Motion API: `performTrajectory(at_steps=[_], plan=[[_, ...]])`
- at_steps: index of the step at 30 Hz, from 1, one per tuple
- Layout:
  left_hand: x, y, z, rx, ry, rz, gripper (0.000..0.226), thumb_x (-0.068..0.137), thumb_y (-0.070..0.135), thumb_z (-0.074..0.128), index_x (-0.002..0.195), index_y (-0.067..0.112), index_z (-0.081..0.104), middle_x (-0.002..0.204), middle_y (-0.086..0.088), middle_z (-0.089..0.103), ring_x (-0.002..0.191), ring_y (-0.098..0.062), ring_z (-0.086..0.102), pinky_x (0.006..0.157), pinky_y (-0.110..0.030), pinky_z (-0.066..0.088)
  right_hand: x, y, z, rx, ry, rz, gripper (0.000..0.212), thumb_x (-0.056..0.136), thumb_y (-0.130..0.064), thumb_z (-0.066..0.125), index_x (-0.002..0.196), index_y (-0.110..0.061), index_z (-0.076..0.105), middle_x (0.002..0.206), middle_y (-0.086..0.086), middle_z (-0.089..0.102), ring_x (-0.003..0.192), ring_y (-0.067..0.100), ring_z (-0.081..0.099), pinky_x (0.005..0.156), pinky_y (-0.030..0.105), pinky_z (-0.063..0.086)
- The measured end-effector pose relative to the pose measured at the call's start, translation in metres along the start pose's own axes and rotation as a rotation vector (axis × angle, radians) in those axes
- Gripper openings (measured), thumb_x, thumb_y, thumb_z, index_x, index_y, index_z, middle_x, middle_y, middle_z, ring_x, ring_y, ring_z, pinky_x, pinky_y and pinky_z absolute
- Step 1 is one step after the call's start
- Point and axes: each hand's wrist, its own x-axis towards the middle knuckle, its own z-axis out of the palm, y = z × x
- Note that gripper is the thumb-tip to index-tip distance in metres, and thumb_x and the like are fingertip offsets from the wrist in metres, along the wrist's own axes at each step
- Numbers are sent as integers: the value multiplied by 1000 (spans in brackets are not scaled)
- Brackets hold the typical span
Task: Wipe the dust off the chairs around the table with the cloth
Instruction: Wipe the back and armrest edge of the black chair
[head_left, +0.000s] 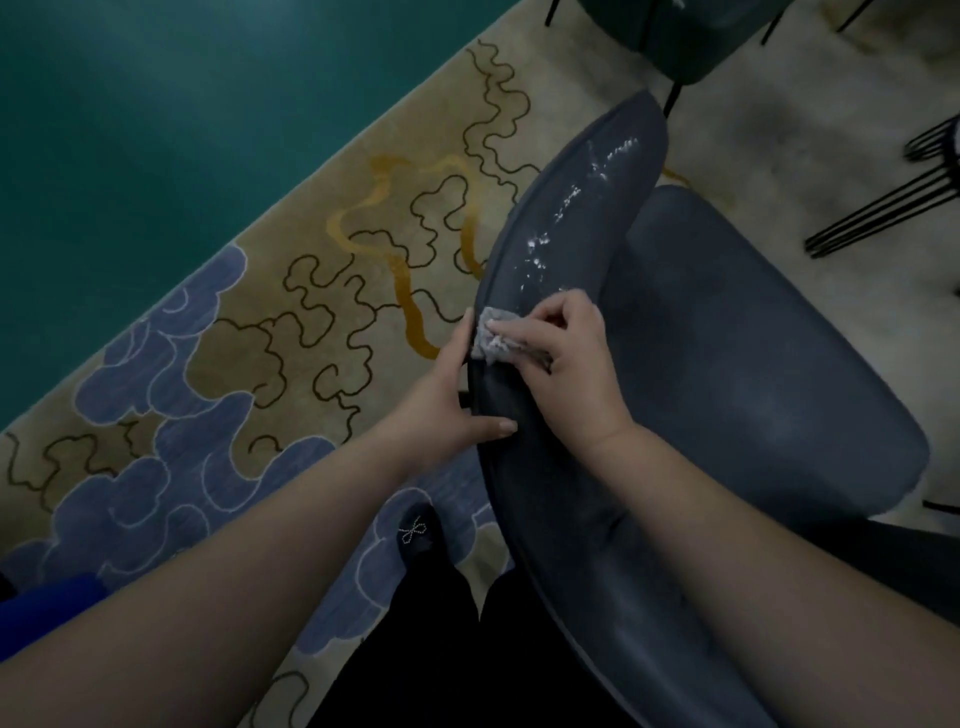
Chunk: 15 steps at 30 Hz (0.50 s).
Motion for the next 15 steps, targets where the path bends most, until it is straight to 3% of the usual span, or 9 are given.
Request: performTrajectory(at_steps=[3, 6, 10, 15], plan=[[7, 3, -8, 16, -35, -13, 122, 72, 7, 81, 152, 38, -5, 125, 37, 33, 120, 11, 46, 93, -16, 47, -21, 0, -1, 13, 21, 8, 31, 79, -7, 75, 103, -26, 73, 98, -5, 43, 95, 18, 46, 85, 22, 43], [11, 2, -12, -3, -61, -26, 121, 72, 6, 82, 151, 41, -4, 135, 27, 33, 124, -3, 48, 96, -24, 49, -5, 4, 1, -37, 38, -16, 31, 78, -5, 76, 103, -24, 74, 96, -2, 45, 93, 20, 46, 82, 24, 44], [19, 4, -16, -11, -78, -8, 121, 72, 4, 82, 152, 39, -2, 143, 19, 36, 118, 4, 52, 93, -22, 51, 26, 8, 6, -62, 128, 26, 26, 80, -8, 75, 101, -22, 75, 96, 2, 46, 95, 17, 42, 85, 21, 41], [31, 13, -22, -4, -82, -19, 121, 72, 5, 81, 153, 37, -3, 150, 15, 31, 122, 4, 48, 89, -18, 51, 0, 12, 9, -20, 159, 37, 33, 78, -5, 75, 104, -26, 74, 97, 2, 48, 95, 18, 43, 85, 17, 39]])
